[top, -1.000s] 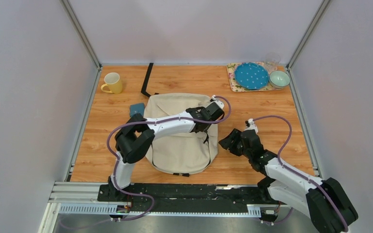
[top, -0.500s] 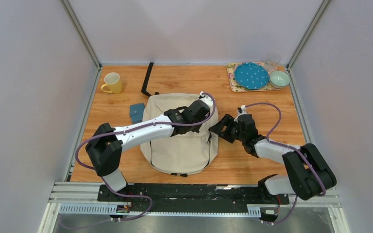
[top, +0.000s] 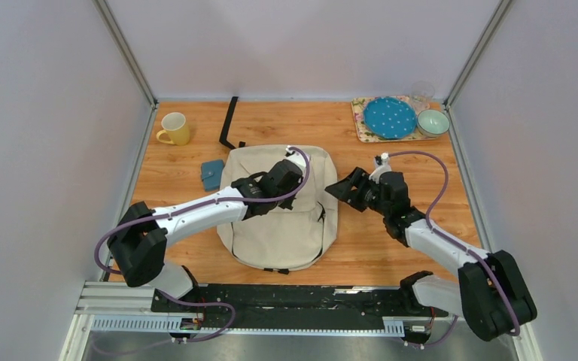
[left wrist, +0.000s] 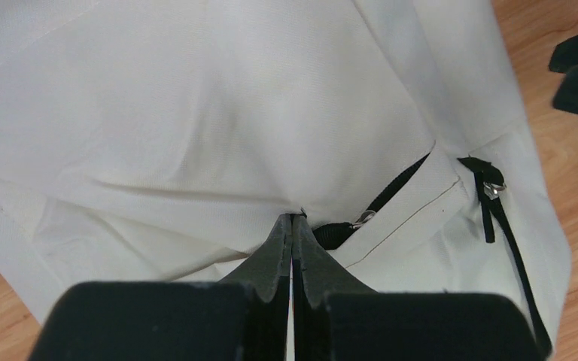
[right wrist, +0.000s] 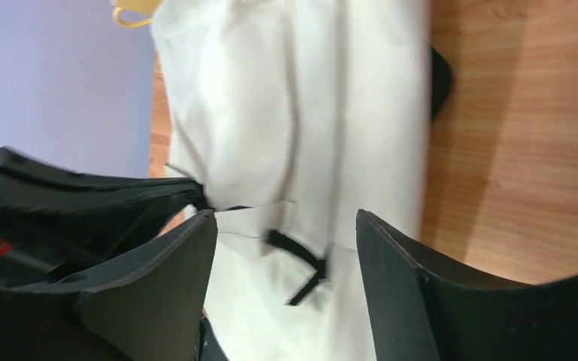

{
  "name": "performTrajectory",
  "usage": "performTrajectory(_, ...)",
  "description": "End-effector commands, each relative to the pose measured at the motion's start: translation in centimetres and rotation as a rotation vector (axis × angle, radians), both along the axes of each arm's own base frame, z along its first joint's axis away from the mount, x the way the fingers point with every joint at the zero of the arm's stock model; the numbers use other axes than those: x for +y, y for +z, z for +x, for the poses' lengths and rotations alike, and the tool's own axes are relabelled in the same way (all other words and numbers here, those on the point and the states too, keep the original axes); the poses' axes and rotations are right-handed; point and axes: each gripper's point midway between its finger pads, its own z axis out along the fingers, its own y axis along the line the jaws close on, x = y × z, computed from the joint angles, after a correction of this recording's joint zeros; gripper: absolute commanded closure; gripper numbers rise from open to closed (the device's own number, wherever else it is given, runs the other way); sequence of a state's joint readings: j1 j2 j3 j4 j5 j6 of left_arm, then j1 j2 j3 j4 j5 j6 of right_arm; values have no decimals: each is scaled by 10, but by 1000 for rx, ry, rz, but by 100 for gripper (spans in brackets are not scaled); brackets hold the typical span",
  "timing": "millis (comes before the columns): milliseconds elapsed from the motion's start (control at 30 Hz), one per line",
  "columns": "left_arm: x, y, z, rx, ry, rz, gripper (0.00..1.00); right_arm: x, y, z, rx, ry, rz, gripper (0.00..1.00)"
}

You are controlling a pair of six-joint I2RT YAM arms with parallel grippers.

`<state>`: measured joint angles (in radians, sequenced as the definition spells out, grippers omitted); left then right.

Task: Pack the student bag
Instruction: Unzip the student bag at the center of the board.

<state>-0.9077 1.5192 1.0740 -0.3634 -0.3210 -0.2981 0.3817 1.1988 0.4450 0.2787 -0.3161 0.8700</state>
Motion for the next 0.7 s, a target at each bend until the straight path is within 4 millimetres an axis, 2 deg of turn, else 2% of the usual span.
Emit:
performTrajectory(0,4,14,2,-21,26,-64,100,11,37,-3,-121,85,-13,29)
performTrajectory(100,3,15,2,-20,27,-81,100,24,36,-9,-110,157,-12,36)
performTrajectory(233,3,16,1,-21,25,-86,100,31,33,-10,-106,163,-25,37)
performTrajectory(367,5,18,1,-27,28,-97,100,45,21,-10,-68,220,-19,46)
performTrajectory(400,6,18,2,-26,31,-101,100,49,26,-7,-82,229,-1,47)
performTrajectory(533,8,17,2,-23,35,-104,100,65,23,-10,-72,279,11,52)
performTrajectory(667,9,17,2,-19,37,-112,100,71,17,-10,-49,292,31,56)
